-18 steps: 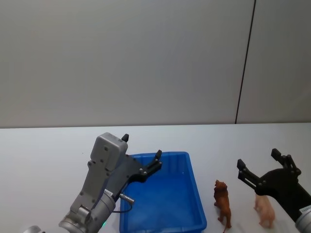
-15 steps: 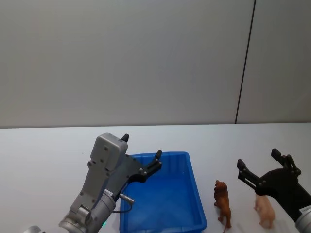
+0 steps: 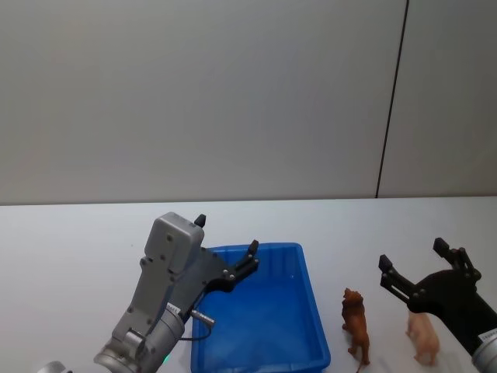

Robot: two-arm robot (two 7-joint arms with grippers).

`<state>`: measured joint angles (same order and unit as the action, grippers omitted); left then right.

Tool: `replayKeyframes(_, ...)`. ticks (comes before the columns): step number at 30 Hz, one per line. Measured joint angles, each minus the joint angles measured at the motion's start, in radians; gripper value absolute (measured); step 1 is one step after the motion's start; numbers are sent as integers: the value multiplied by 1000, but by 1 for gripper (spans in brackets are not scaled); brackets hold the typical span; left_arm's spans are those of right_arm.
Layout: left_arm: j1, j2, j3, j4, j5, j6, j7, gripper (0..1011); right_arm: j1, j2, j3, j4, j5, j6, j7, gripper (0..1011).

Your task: Pick up the two dolls from the table and place them into the box.

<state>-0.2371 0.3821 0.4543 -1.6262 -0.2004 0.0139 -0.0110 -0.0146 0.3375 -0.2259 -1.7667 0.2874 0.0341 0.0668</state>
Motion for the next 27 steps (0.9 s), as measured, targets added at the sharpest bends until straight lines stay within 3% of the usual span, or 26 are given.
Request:
replayKeyframes(12, 0, 0, 0, 0, 0, 0, 0, 1003, 8, 8, 11, 16, 11, 13, 15, 1001)
replayKeyframes(27, 0, 0, 0, 0, 0, 0, 0, 1003, 35, 53, 51, 97, 37, 92, 97, 1001)
